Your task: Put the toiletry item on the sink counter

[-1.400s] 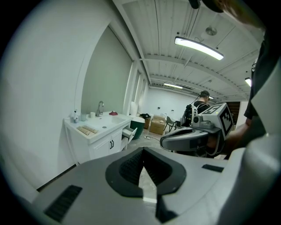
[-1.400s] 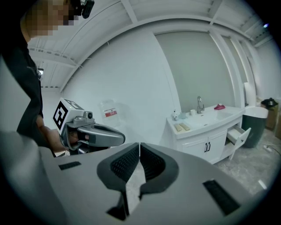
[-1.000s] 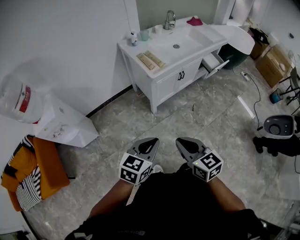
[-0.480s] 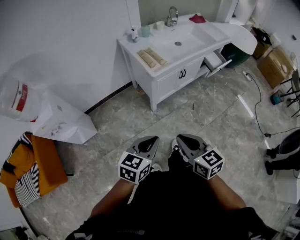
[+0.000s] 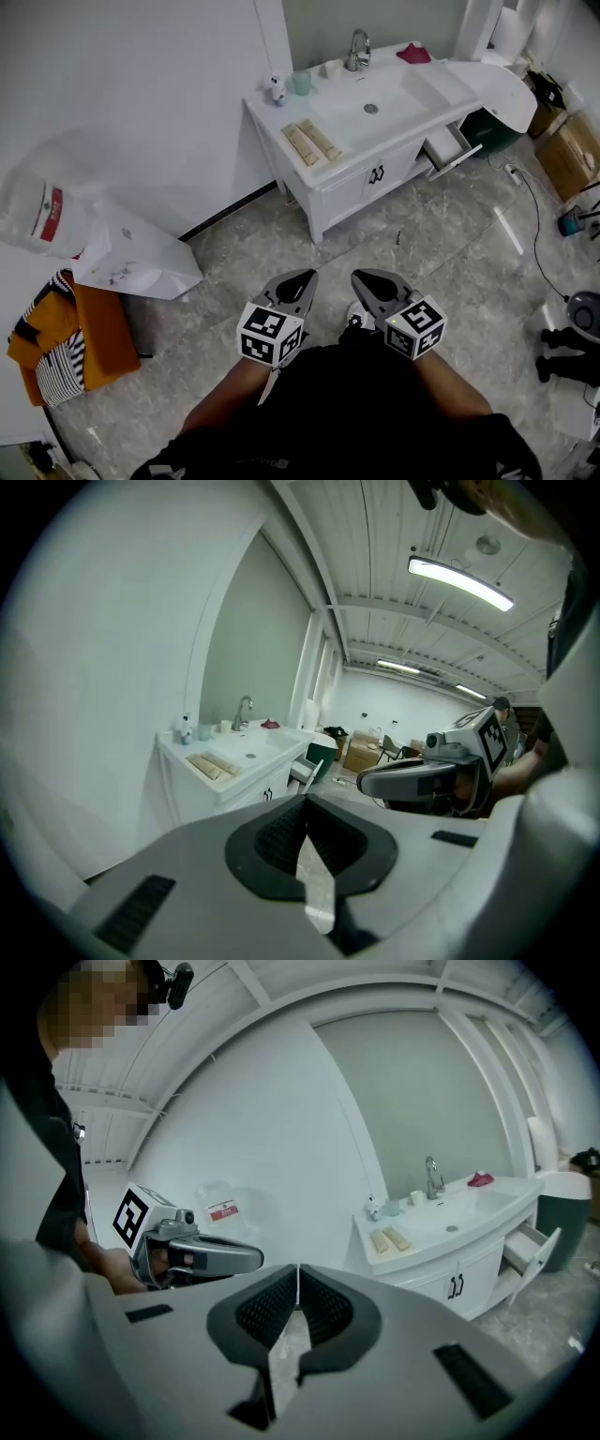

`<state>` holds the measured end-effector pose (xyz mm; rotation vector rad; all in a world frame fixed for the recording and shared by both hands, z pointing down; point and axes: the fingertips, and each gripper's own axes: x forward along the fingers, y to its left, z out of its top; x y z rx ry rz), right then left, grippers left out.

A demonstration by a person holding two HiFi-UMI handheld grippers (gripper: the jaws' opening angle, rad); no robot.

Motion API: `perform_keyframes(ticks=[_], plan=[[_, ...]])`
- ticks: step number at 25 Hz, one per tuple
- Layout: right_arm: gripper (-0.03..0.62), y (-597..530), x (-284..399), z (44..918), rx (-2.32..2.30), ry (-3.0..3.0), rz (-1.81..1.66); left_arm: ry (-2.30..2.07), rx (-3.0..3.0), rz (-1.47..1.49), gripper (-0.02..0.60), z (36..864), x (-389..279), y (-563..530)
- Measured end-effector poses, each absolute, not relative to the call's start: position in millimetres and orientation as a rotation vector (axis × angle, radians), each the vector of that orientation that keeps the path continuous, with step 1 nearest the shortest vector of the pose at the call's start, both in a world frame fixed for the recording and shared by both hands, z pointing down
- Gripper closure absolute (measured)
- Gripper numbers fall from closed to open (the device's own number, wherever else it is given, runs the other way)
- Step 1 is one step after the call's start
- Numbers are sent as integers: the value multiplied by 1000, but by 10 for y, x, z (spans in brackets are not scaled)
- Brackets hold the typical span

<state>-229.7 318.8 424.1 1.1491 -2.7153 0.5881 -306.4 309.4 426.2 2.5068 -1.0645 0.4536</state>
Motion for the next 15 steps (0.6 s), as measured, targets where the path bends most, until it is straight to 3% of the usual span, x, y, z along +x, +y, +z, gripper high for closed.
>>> perform_keyframes(ticks=[15], plan=[[589, 1997, -1462, 4188, 1067, -2765, 610, -1167, 2471, 481, 578, 4214, -2278, 2012]])
